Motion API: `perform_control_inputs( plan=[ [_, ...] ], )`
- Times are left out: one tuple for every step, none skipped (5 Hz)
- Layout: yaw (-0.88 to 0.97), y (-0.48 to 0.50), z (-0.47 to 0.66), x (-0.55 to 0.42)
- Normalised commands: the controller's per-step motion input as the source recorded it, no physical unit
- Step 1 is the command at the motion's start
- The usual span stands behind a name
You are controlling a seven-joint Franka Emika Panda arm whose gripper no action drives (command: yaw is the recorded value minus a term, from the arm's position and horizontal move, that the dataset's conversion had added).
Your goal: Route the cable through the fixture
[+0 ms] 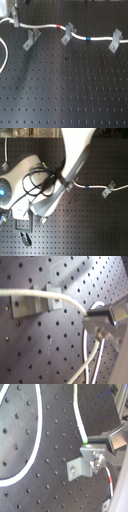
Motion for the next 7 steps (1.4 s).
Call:
perform_control_inputs(
  plan=[
    [0.47,-0.010,-0.35,0.227],
    [0.68,-0.019,-0.13,0.141],
    [0.75,0.034,0.04,0.163],
    [0.75,0.001,0.24,0.182],
    [0.71,-0.080,0.31,0.183],
    [0.79,-0.212,0.34,-0.022],
    [0.74,-0.175,0.09,-0.119]
  ],
)
